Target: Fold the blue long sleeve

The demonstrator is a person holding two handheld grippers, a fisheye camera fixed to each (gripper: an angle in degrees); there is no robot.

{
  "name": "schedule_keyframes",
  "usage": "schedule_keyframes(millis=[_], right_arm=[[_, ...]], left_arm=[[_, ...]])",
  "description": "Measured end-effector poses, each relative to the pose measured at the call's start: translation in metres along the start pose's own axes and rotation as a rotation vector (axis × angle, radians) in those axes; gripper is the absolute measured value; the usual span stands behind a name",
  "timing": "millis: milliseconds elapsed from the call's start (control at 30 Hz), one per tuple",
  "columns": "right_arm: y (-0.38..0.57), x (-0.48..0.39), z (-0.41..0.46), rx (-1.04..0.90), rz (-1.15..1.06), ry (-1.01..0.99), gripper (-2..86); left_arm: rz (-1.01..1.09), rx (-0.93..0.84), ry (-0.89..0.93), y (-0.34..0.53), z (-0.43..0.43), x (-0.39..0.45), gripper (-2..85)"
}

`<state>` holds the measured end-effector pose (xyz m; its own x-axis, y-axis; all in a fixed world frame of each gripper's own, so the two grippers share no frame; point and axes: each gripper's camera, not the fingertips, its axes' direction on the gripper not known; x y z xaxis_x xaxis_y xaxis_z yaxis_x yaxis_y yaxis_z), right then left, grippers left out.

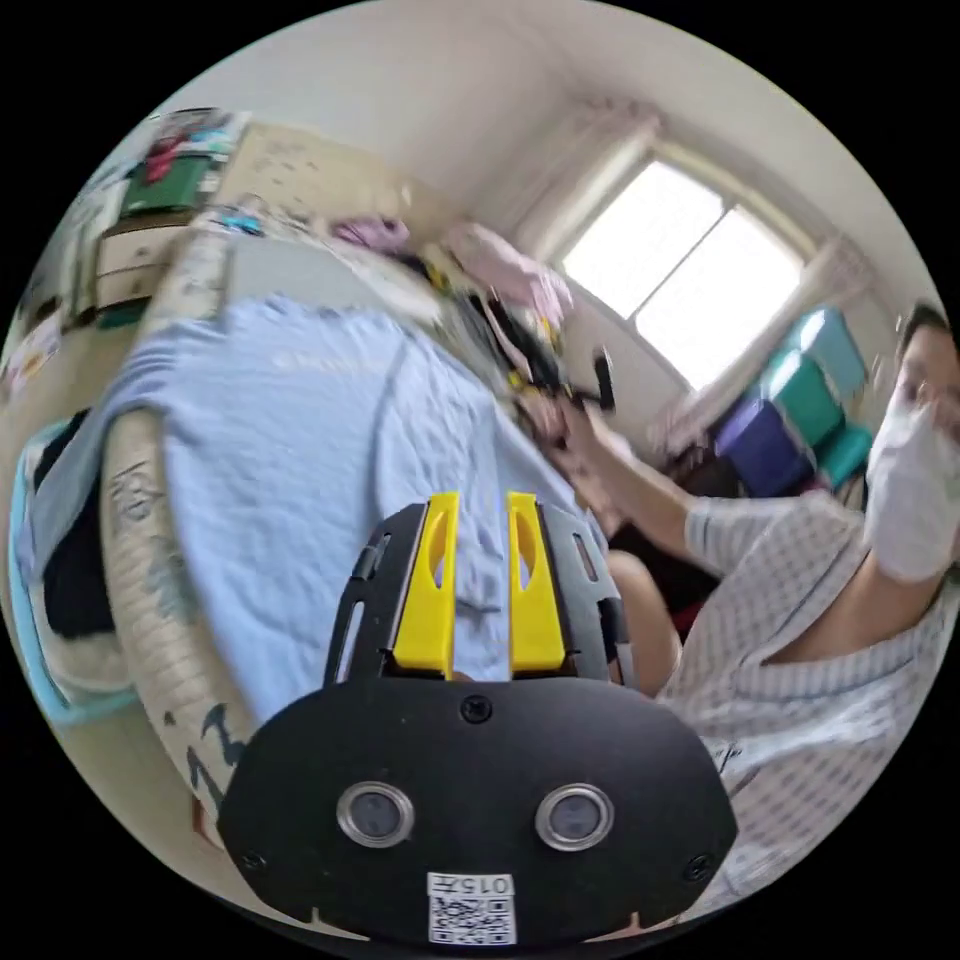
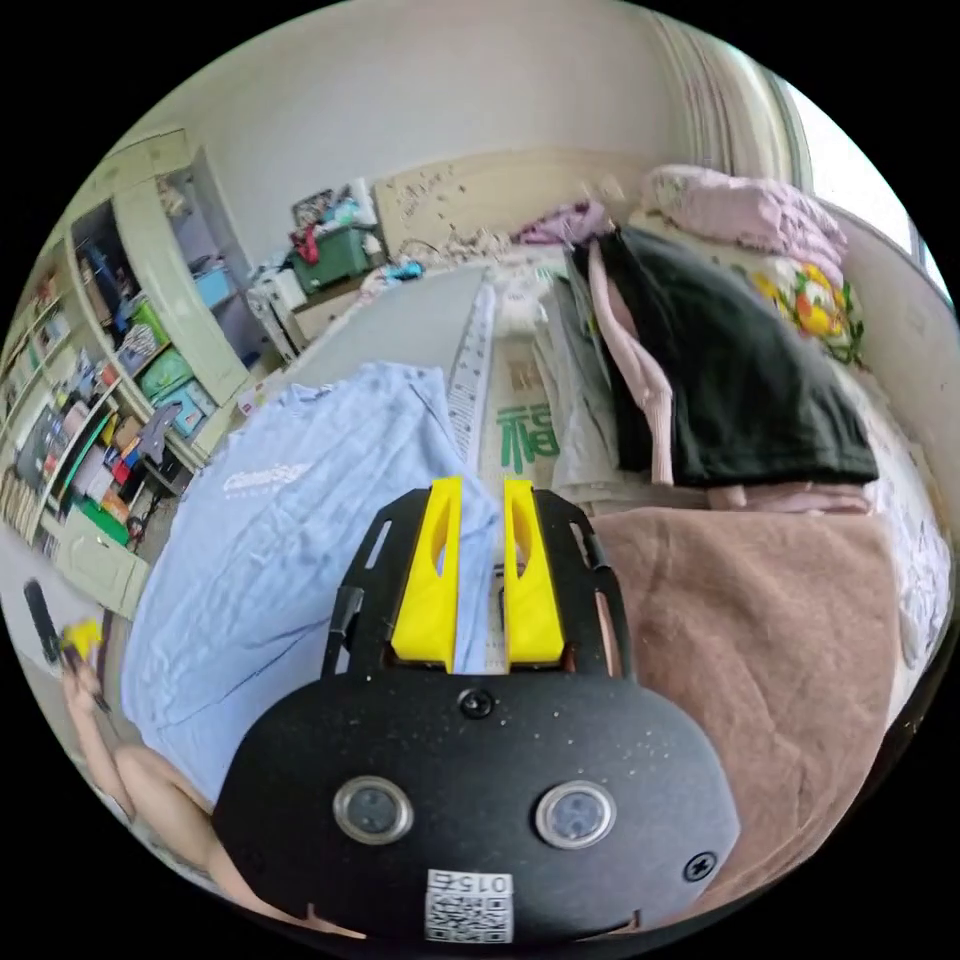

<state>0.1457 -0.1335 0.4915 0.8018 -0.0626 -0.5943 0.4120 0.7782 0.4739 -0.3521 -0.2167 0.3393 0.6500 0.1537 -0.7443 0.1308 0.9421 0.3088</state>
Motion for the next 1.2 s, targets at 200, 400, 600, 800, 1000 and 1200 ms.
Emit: schedule_keyframes(millis=[200, 400, 600, 800, 1000, 1200], right_arm=[[0.053, -0.159, -0.023, -0.047, -0.404, -0.359, 3.9], [0.086, -0.263, 0.034, -0.258, -0.599, -0.570, 0.5], [0.095, -0.305, 0.063, -0.416, -0.671, -0.510, -0.7], [0.087, -0.295, 0.082, -0.495, -0.567, -0.664, -0.7], [0.092, -0.306, 0.077, -0.474, -0.600, -0.625, -0.7], [0.087, -0.300, 0.074, -0.481, -0.583, -0.626, -1.0]], left_arm=[[-0.614, 0.462, -0.223, 0.026, -0.157, -0.201, 10.8], [-0.978, 0.500, -0.228, 0.046, -0.167, -0.367, 13.2], [-1.077, 0.589, -0.428, 0.031, -0.178, -0.453, 14.0], [-1.059, 0.494, -0.637, 0.011, -0.180, -0.513, 15.6], [-1.094, 0.392, -0.625, 0.020, -0.168, -0.549, 11.7], [-0.982, 0.537, -0.667, 0.034, -0.168, -0.506, 1.8]])
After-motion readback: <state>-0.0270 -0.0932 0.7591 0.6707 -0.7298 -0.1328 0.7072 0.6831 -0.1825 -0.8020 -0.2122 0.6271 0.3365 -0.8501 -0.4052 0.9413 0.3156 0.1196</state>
